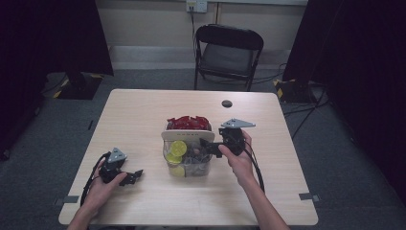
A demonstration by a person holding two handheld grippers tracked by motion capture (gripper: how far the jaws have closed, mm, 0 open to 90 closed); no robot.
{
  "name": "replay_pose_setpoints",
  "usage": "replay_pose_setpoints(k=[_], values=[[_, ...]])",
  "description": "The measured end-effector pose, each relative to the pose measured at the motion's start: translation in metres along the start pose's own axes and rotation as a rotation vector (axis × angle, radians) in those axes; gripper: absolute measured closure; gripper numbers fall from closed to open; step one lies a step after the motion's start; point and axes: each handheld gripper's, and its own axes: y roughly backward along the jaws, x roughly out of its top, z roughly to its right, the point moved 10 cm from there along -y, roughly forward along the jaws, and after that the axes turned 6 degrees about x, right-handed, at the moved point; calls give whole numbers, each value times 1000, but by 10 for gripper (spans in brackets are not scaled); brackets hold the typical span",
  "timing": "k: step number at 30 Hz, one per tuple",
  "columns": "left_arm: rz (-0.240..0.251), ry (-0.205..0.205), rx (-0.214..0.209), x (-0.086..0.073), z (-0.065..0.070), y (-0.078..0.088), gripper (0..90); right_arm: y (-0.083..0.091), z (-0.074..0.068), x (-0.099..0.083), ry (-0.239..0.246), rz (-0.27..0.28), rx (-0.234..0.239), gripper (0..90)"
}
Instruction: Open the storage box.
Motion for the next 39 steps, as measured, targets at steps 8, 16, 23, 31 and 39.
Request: replay_pose_setpoints(k=[8, 16, 23, 31, 39], values=[[-1, 0, 0, 0, 0, 0, 82, -2, 7, 0, -23, 7, -15, 46], [-1, 6, 4, 0, 0, 0, 84, -4, 13, 1, -68, 27, -47, 40], [1, 26, 19, 0, -1, 2, 147, -3, 15, -1, -90, 28, -55, 27], [-3, 61, -19, 4, 4, 8, 161, -3, 17, -4, -96, 16, -55, 19], [81, 70, -49, 26, 12, 19, 163, -3, 18, -4, -101, 10, -55, 17]])
